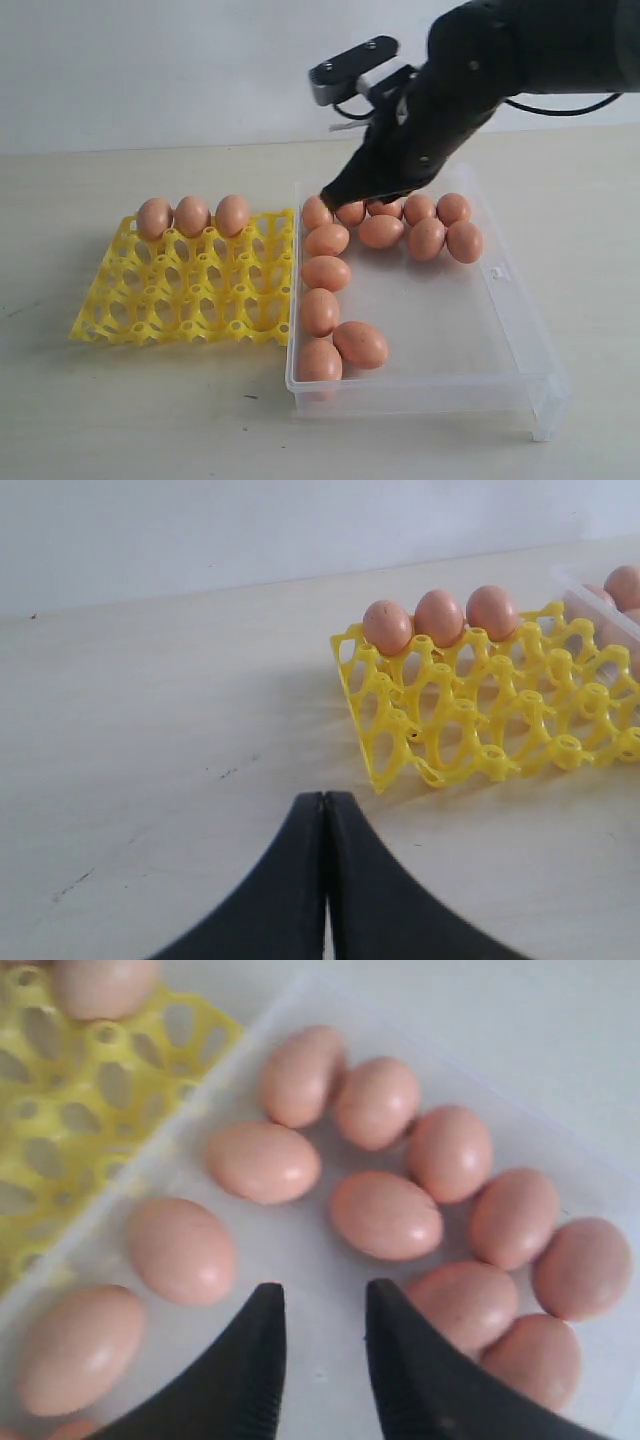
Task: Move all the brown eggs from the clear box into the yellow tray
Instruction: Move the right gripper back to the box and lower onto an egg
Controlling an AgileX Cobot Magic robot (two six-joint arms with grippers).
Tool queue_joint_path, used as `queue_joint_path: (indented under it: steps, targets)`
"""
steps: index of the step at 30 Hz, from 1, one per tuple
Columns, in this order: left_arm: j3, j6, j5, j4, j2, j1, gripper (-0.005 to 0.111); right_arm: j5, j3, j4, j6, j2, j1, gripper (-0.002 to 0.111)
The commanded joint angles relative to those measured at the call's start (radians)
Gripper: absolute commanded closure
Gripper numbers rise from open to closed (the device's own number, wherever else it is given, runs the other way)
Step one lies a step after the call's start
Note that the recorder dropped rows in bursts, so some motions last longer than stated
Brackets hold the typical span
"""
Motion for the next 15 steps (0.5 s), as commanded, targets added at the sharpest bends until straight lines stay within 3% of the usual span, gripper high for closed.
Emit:
queue_joint_path:
  steps: [1, 5, 15]
  targets:
    - [-0.004, 0.000, -0.008, 0.002, -0.006, -0.004, 0.107, -0.030, -0.009, 0.033, 0.010, 0.071, -0.126, 0.060]
    - [-0.004, 0.000, -0.008, 0.002, -0.006, -0.004, 0.107, -0.015, -0.072, 0.100, 0.112, 0.149, -0.184, 0.052]
    - [-0.004, 0.000, -0.008, 0.002, -0.006, -0.004, 0.107, 0.043, -0.211, 0.276, 0.129, 0.286, -0.271, 0.052]
